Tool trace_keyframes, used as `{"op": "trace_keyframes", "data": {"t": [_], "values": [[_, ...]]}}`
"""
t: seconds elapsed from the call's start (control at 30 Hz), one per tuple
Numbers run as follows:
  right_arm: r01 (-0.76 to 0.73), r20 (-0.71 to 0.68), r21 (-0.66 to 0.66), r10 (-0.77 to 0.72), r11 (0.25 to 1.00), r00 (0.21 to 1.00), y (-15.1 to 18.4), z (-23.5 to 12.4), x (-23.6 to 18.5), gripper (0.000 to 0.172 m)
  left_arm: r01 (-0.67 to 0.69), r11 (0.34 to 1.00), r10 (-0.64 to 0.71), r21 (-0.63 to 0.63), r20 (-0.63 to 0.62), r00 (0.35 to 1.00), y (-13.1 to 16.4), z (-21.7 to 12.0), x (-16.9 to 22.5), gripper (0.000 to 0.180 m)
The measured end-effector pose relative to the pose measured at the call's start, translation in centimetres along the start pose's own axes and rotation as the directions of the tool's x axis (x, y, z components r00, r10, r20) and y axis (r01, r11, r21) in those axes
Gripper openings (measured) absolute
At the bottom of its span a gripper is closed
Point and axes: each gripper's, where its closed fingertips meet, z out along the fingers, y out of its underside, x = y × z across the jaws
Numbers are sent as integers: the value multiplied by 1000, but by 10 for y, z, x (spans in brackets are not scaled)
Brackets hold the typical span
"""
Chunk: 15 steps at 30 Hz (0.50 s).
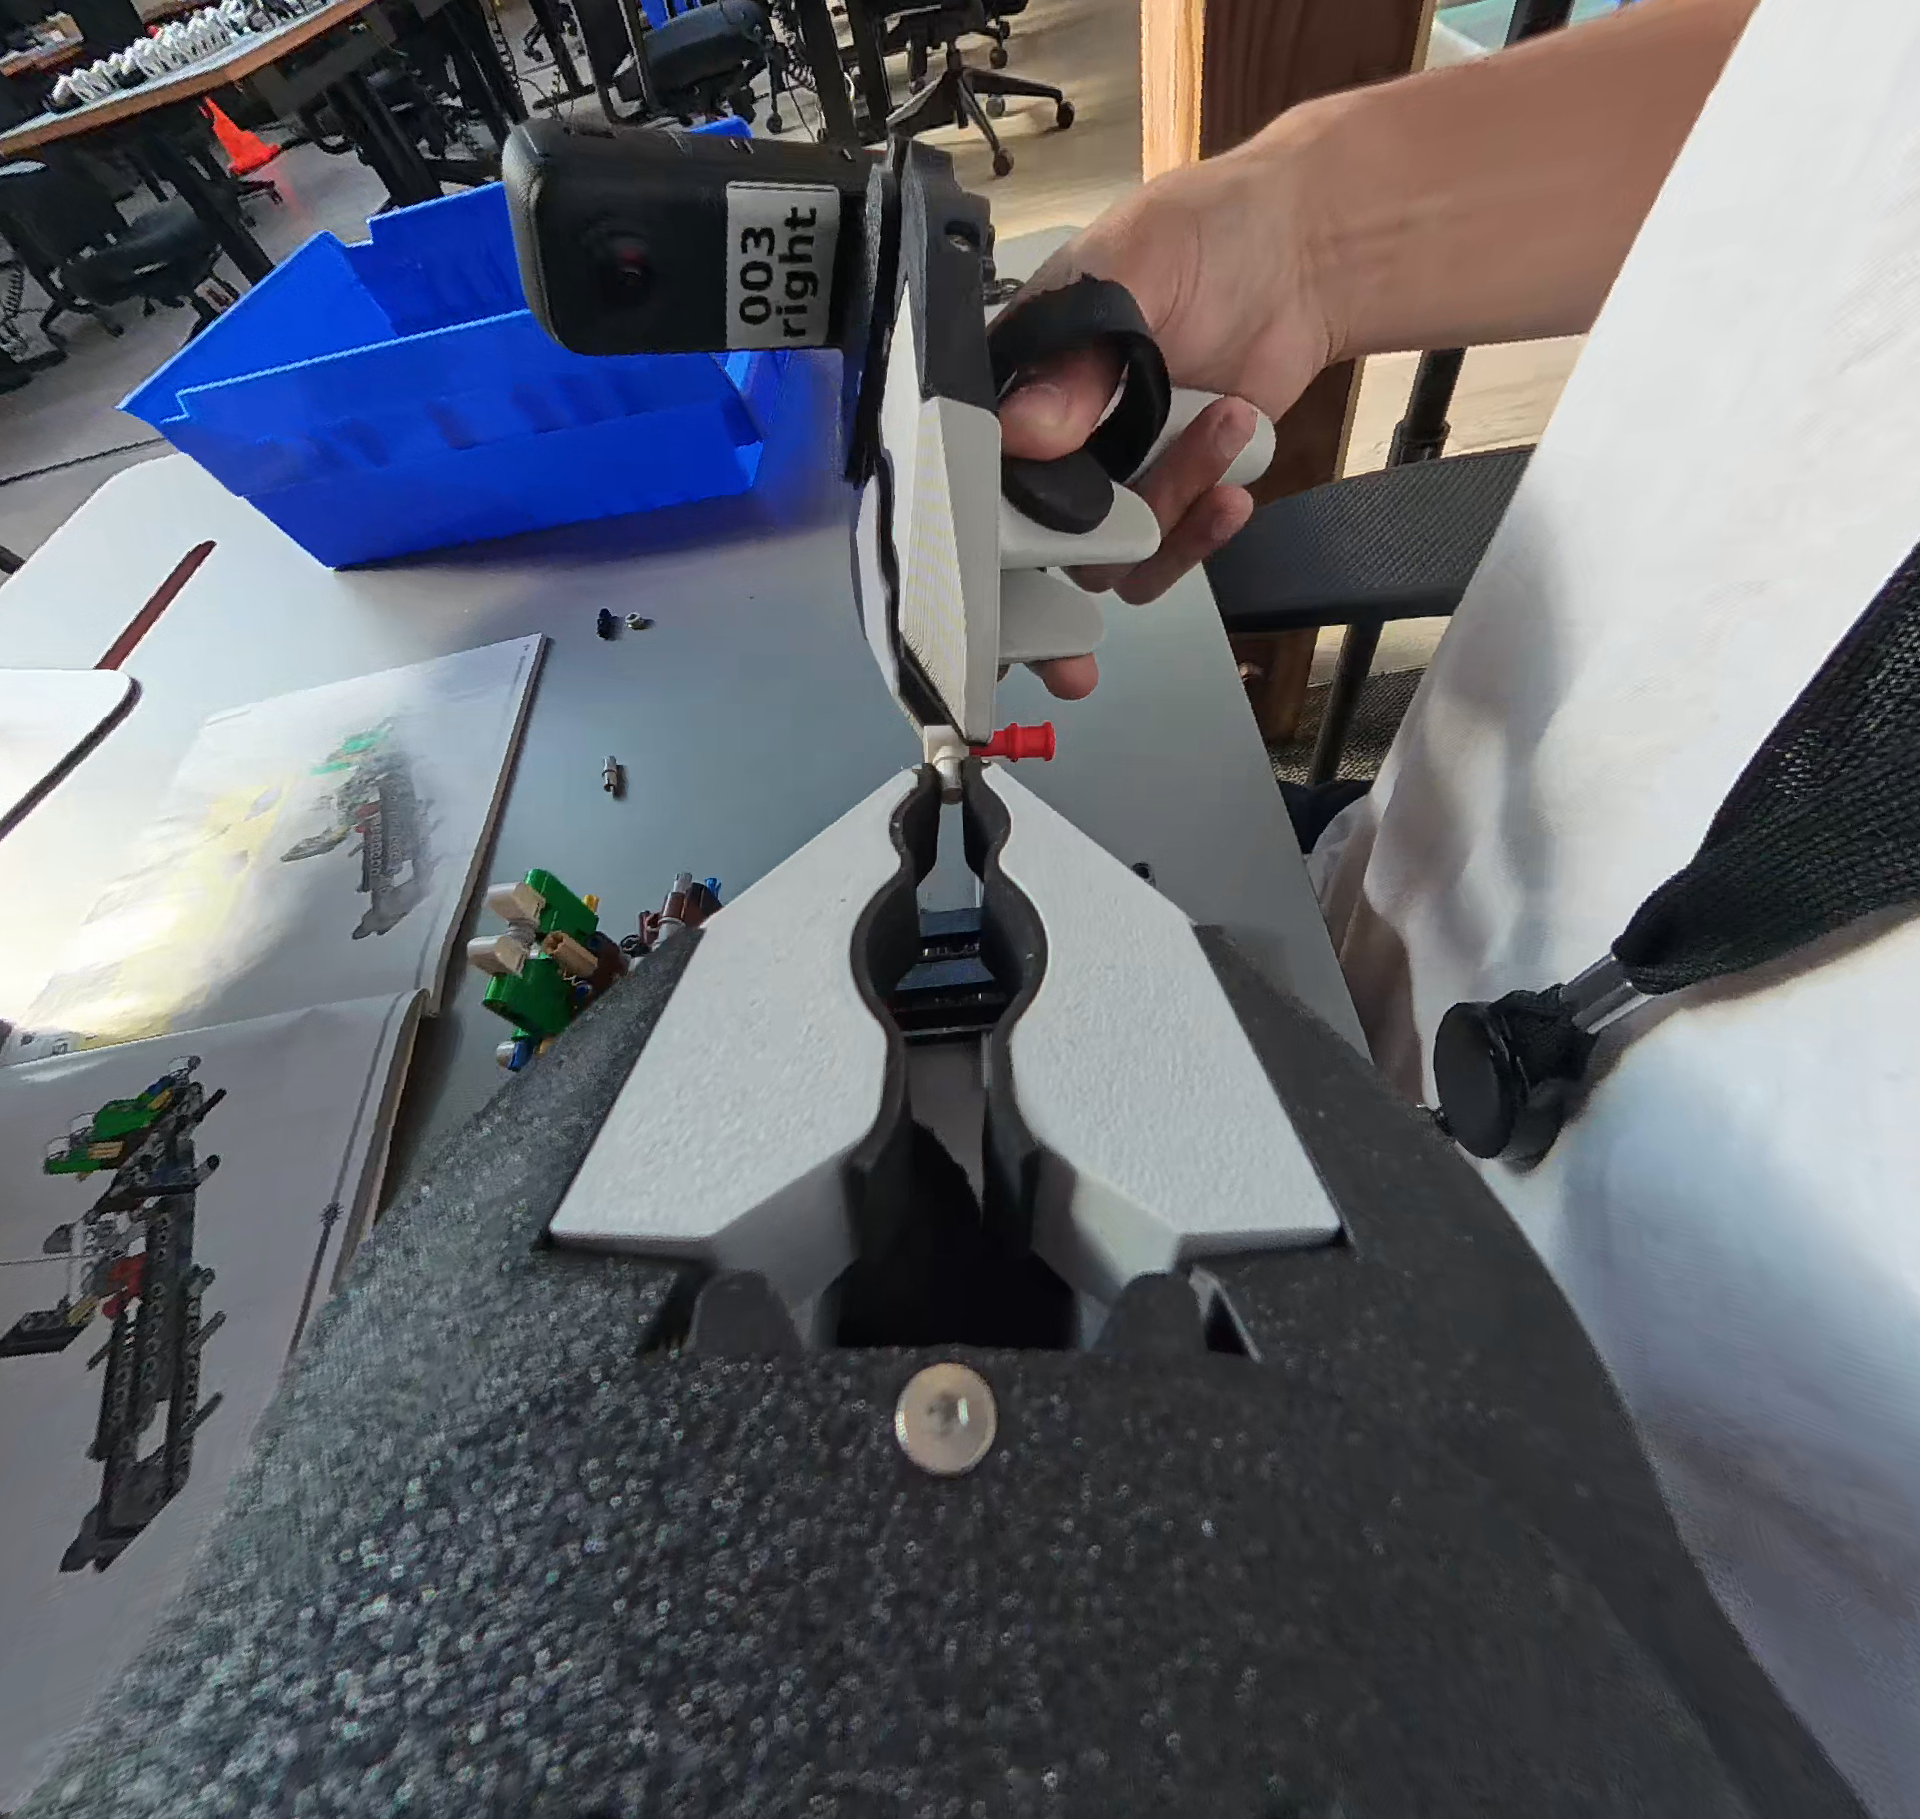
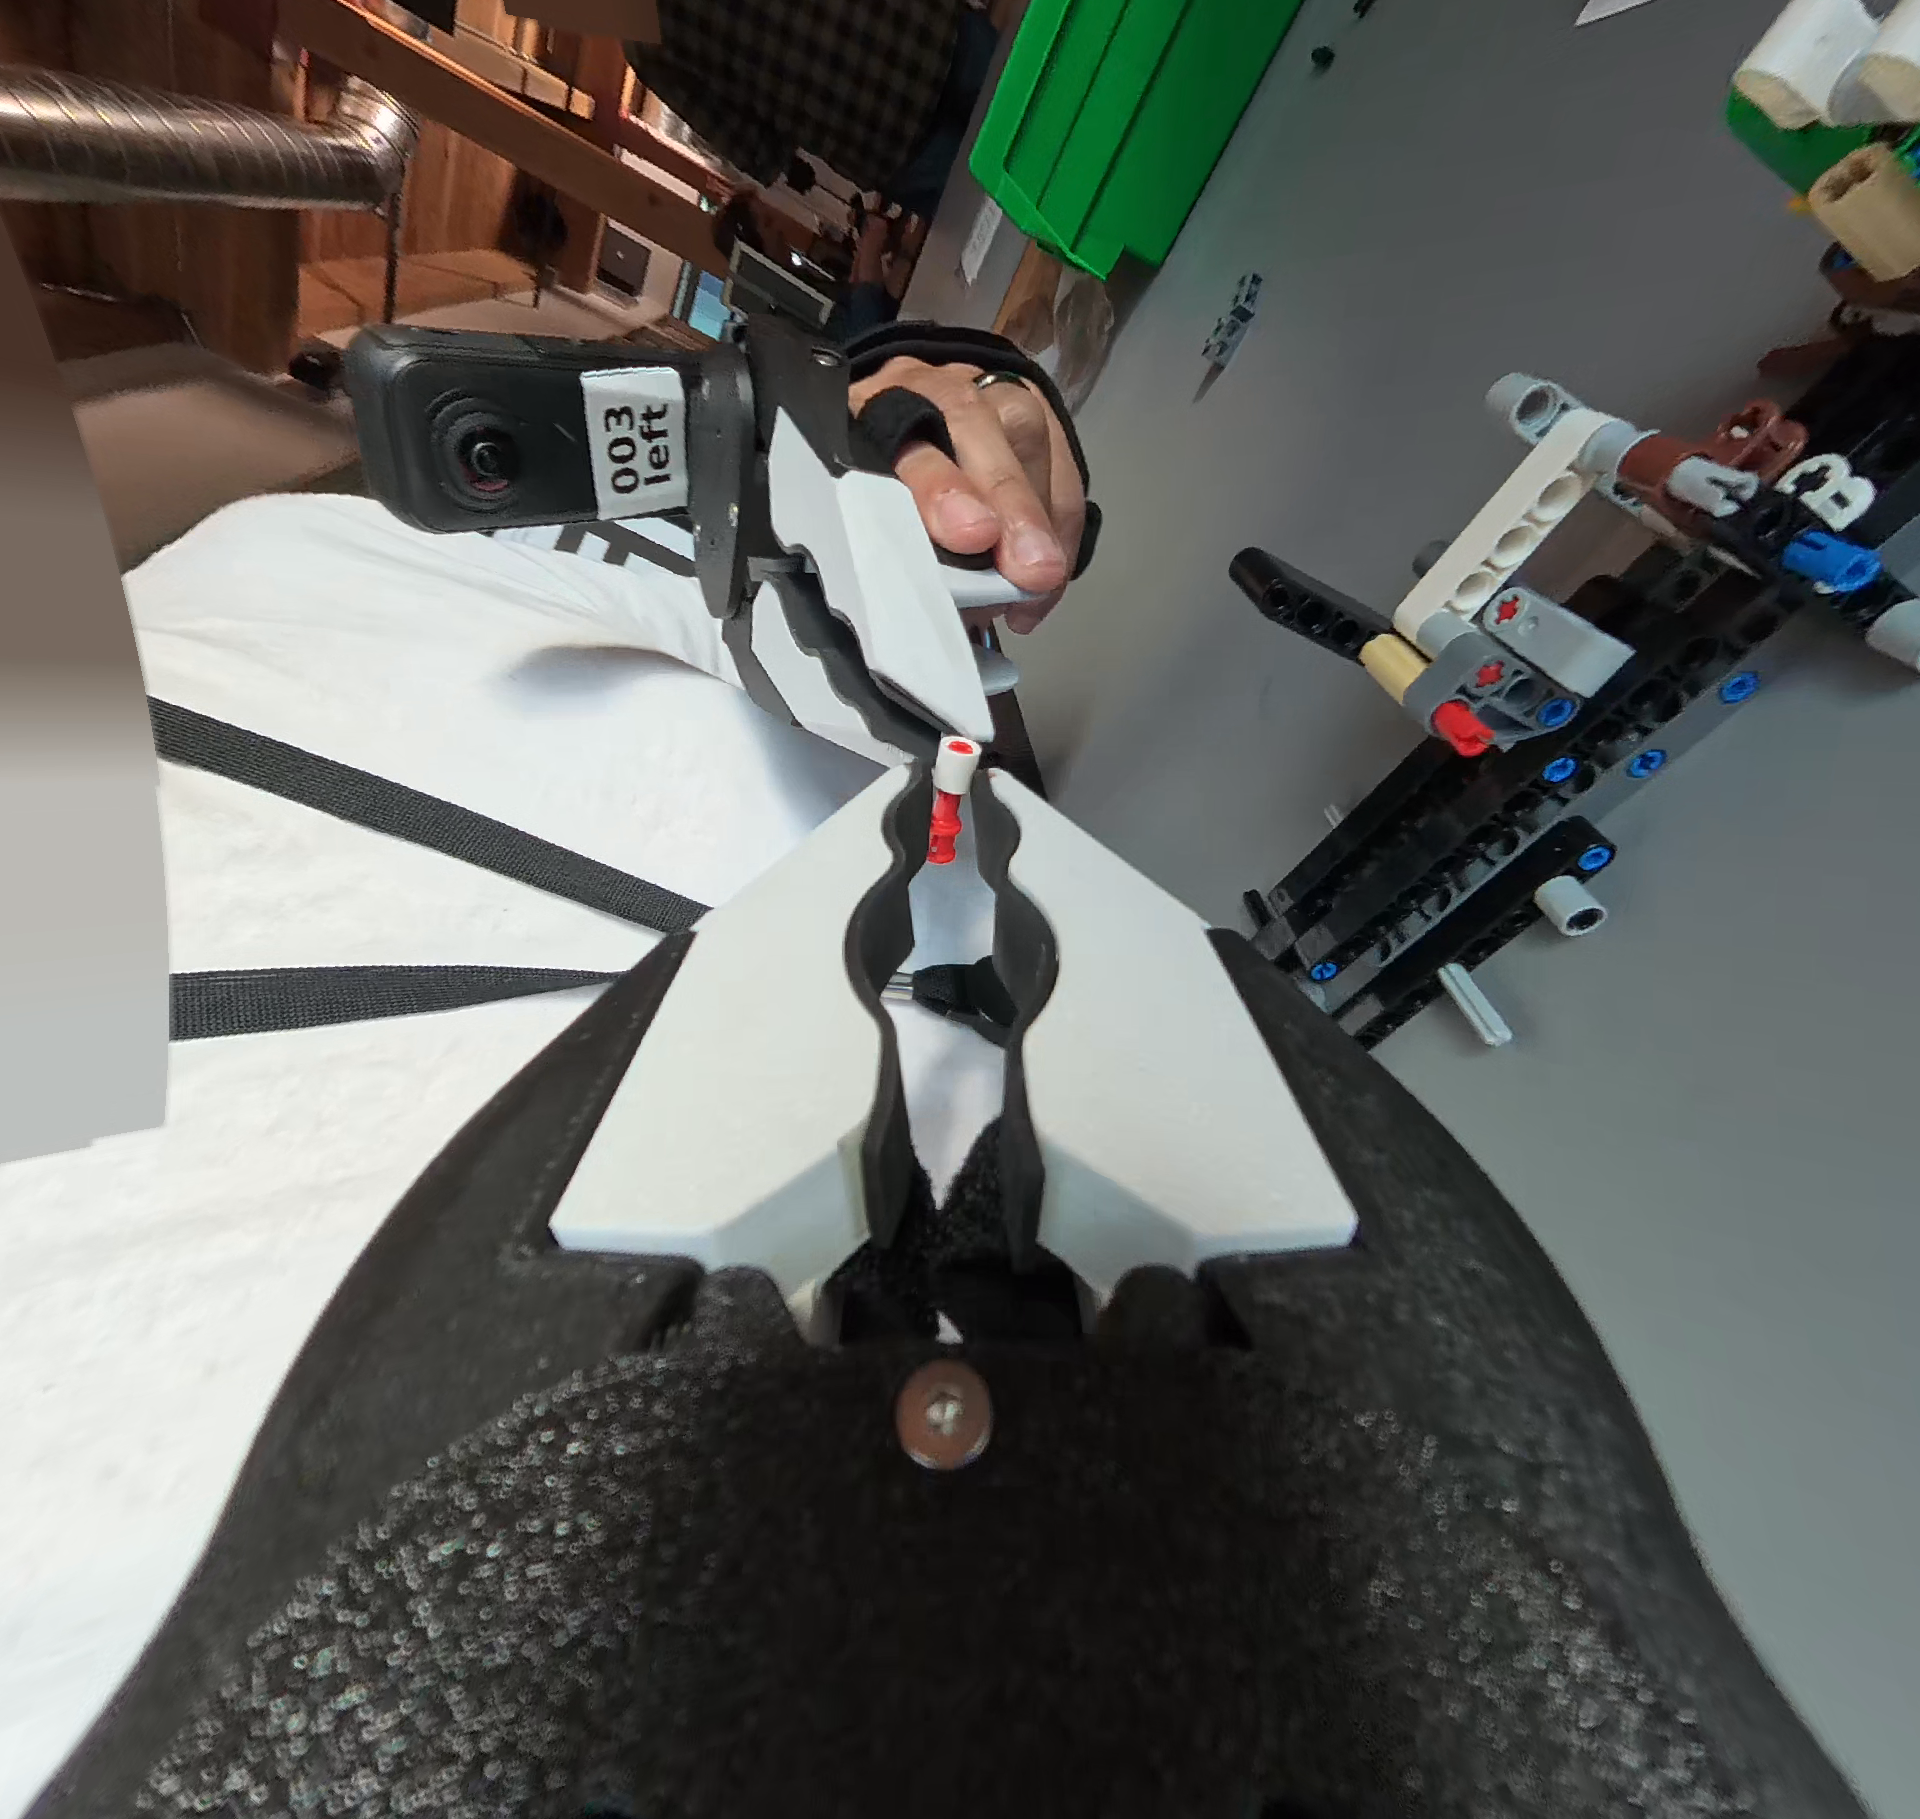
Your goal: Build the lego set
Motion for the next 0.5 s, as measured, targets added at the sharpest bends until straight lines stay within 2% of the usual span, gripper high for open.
{"op": "trace_keyframes", "data": {"t": [0.03, 0.33, 0.5], "values": [[-19, 23, 11, 19, 1000, 1000, 1, 0, -1, 6, 19, 1000, -19, 17, -12, 1000, -1, 0, 1, 2], [-54, 94, 74, 47, 996, 994, 2, -1, -5, 5, 144, 986, -136, 82, -95, 986, -4, 0, 2, 2], [6, -5, 82, -5, 997, 1000, 3, -2, 1, 4, 176, 981, -166, 82, -118, 979, 0, 3, 2, 2]]}}
